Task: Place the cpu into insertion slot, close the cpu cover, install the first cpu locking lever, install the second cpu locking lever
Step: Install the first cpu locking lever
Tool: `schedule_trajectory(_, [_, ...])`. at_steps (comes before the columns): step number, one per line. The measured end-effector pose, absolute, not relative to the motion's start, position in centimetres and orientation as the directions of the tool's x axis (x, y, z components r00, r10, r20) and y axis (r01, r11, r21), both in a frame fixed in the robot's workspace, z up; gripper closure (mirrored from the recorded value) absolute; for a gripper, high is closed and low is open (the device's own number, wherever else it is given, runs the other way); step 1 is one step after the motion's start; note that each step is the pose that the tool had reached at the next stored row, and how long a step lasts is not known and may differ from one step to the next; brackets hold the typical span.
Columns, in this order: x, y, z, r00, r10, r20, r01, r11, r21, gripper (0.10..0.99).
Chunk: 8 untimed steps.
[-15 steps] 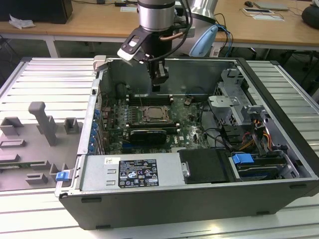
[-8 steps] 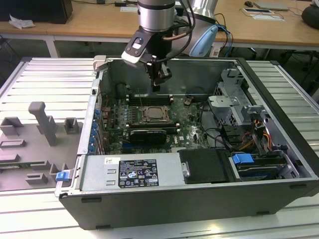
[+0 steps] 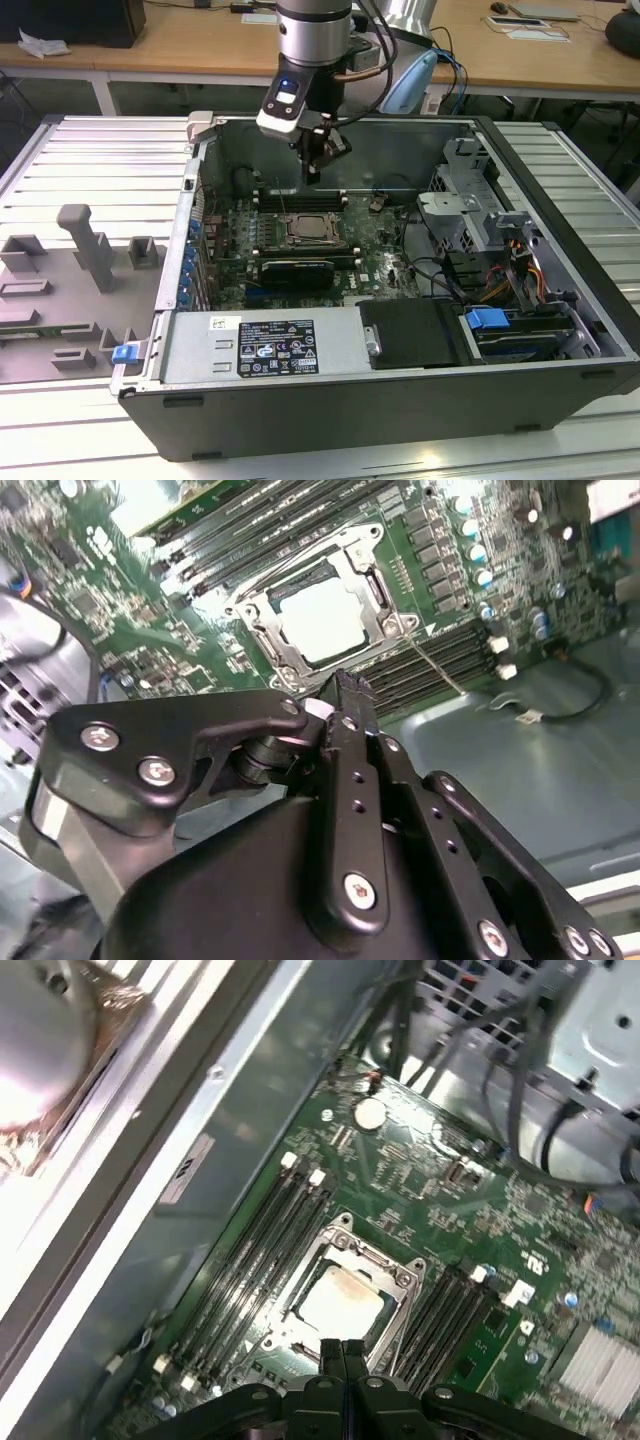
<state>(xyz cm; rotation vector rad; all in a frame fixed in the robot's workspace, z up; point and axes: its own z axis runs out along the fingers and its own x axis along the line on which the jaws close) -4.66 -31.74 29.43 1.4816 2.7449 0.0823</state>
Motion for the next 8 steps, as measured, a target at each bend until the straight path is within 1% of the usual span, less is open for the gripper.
schedule_trajectory(3, [-4.66, -31.74, 29.41, -0.614, 0.789, 0.006, 0.788, 0.613, 0.056, 0.98])
schedule_trajectory(8, [-4.66, -31.75, 29.36, -0.689, 0.725, 0.002, 0.724, 0.687, 0.053, 0.98])
